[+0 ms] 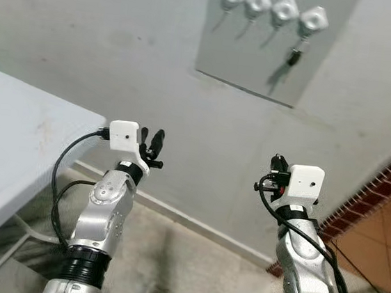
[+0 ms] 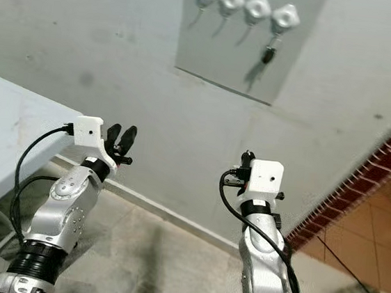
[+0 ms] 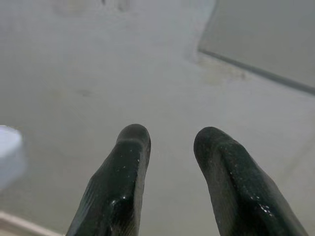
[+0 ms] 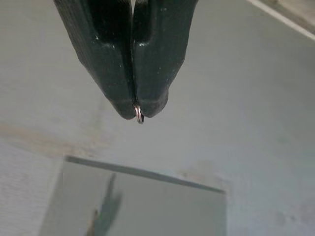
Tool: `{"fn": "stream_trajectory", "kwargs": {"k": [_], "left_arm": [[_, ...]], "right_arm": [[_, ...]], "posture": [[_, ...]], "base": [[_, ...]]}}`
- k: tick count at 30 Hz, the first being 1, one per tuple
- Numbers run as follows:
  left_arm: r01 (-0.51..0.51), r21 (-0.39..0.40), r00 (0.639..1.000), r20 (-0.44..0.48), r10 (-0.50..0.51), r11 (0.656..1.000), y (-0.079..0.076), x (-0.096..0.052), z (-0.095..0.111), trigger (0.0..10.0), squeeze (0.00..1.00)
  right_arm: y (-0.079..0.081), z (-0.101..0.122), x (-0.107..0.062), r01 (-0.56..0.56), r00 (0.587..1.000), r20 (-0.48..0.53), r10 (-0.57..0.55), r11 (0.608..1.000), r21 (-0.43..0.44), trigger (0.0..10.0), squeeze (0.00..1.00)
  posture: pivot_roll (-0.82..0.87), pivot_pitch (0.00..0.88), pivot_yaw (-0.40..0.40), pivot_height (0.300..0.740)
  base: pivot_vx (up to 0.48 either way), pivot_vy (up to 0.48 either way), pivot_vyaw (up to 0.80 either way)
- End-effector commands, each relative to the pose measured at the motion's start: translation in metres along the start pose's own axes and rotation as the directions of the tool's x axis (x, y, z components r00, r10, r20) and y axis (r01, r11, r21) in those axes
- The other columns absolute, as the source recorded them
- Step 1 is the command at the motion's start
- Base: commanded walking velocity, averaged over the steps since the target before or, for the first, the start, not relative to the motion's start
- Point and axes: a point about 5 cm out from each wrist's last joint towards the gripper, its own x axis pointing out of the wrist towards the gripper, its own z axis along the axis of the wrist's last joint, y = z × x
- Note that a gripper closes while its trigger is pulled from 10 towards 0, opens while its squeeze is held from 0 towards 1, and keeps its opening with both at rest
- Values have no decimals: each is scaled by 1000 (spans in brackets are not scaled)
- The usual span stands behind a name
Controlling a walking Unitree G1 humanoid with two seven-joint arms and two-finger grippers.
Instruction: Hang keys on a hook
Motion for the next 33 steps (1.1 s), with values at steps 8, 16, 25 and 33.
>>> {"fn": "stream_trajectory", "kwargs": {"k": [8, 16, 25, 33], "left_arm": [[41, -14, 999, 13, -41, 999, -15, 4, 3, 10000, 0], [35, -20, 999, 14, -35, 999, -14, 4, 3, 10000, 0], [-9, -39, 1000, 0, 9, 999, -13, 6, 1, 10000, 0], [-9, -63, 1000, -9, 8, 998, -17, 10, 6, 10000, 0]], "right_arm": [[-12, 5, 0, 30, 999, 22, -30, 999, -21, 10000, 0], [-11, 6, 1, 27, 999, 22, -27, 999, -21, 10000, 0], [-12, 5, -1, 23, 1000, 12, -23, 999, -32, 10000, 0], [-13, 4, -1, 6, 1000, -18, -7, 1000, -22, 10000, 0]], "posture": [[124, 0, -81, 740], [124, 0, -82, 740], [117, 5, -83, 740], [110, 21, -83, 740]], "base": [[480, 0, 0], [480, 0, 0], [216, 0, 0], [0, 0, 0]]}}
